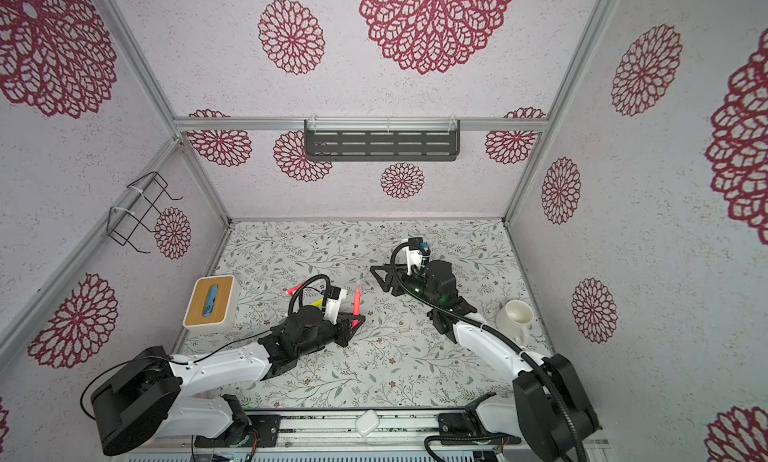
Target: Insert the pens into the pen caps
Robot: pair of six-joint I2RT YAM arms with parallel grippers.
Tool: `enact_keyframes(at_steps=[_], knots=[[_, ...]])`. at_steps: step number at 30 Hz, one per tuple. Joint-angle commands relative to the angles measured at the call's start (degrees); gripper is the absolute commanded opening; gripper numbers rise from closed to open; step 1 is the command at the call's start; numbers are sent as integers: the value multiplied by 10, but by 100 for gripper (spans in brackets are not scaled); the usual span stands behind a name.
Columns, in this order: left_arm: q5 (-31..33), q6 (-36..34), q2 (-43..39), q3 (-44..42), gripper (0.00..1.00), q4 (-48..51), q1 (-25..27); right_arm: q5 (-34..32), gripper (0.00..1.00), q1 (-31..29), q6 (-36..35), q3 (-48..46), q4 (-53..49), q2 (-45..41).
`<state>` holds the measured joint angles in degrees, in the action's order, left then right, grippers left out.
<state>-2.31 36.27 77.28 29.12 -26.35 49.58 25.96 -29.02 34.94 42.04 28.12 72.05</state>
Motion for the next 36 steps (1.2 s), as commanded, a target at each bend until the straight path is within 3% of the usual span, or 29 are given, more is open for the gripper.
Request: enact_keyframes(at_steps=[1, 18, 27, 36], knots=[[-4, -13, 5, 12, 0, -26, 7, 33, 65, -6, -27, 13, -38, -1], [6, -31, 25, 52, 0, 2, 27, 47, 56, -46, -20, 53, -21, 40], [5, -35, 30, 56, 0, 6, 29, 47, 44, -52, -26, 60, -24, 50], [8, -33, 31, 48, 0, 1, 30, 52, 43, -54, -43, 89, -49, 68]])
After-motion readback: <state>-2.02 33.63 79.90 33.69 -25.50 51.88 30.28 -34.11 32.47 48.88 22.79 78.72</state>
